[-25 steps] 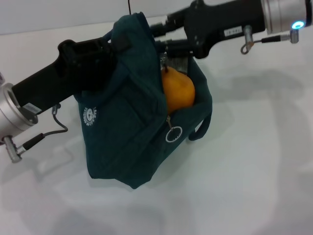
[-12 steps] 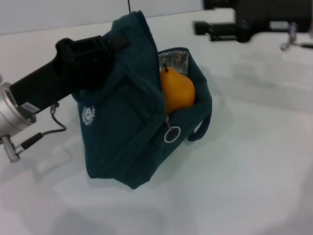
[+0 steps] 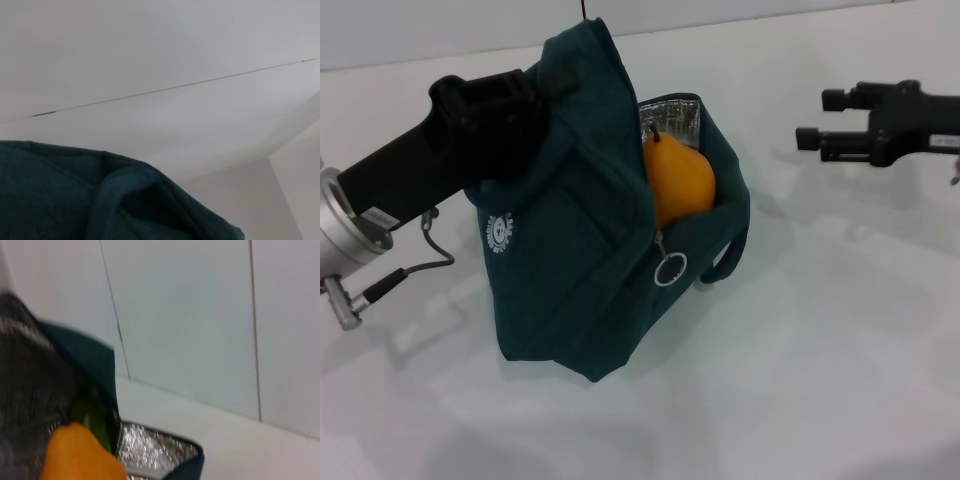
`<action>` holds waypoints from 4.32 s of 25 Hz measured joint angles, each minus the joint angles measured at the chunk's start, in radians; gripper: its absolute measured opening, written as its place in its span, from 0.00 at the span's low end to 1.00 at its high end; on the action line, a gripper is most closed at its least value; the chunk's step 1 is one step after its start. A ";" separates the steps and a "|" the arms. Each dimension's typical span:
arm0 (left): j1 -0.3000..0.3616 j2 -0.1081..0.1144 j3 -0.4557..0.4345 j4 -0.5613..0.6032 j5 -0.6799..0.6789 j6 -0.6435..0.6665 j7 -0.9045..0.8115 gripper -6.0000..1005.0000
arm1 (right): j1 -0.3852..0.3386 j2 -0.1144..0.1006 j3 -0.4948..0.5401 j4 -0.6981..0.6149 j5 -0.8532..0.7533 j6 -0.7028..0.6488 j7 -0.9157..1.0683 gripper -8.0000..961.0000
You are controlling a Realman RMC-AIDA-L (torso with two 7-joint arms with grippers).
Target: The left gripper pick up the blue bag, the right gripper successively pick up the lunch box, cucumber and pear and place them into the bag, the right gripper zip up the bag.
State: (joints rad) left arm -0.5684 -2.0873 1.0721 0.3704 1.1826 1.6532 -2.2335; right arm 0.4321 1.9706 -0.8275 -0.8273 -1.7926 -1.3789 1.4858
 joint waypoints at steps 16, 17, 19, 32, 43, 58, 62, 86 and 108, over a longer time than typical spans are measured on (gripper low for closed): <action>0.005 -0.002 0.000 -0.001 -0.010 -0.001 0.000 0.06 | 0.183 0.041 -0.072 0.227 -0.071 0.222 -0.122 0.71; 0.003 -0.002 0.001 -0.001 -0.010 -0.001 0.000 0.06 | 0.192 0.044 -0.084 0.234 -0.069 0.245 -0.122 0.71; 0.002 -0.003 0.003 -0.002 -0.010 -0.001 0.000 0.06 | 0.206 0.051 -0.116 0.246 -0.063 0.299 -0.123 0.71; 0.006 -0.002 0.009 -0.016 -0.009 0.009 0.000 0.06 | 0.227 0.058 -0.352 0.289 0.196 0.436 -0.182 0.43; 0.020 -0.001 0.010 -0.027 0.002 0.033 -0.004 0.06 | 0.194 0.057 -0.352 0.236 0.297 0.420 -0.257 0.04; 0.042 0.003 0.014 -0.091 0.137 0.032 0.020 0.06 | 0.064 0.050 -0.353 0.006 0.440 0.169 -0.297 0.01; 0.047 0.004 0.016 -0.092 0.168 0.032 0.017 0.06 | 0.013 0.048 -0.349 -0.042 0.467 0.094 -0.294 0.01; 0.056 0.022 0.004 -0.080 0.214 -0.030 0.038 0.06 | -0.073 0.042 -0.251 -0.020 0.496 0.158 -0.330 0.02; 0.061 0.020 0.005 -0.082 0.216 -0.037 0.041 0.06 | 0.151 0.052 -0.384 0.256 0.494 0.352 -0.429 0.59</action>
State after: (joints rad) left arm -0.5069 -2.0673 1.0768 0.2886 1.3991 1.6162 -2.1922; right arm 0.5832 2.0230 -1.2116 -0.5712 -1.2981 -1.0270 1.0565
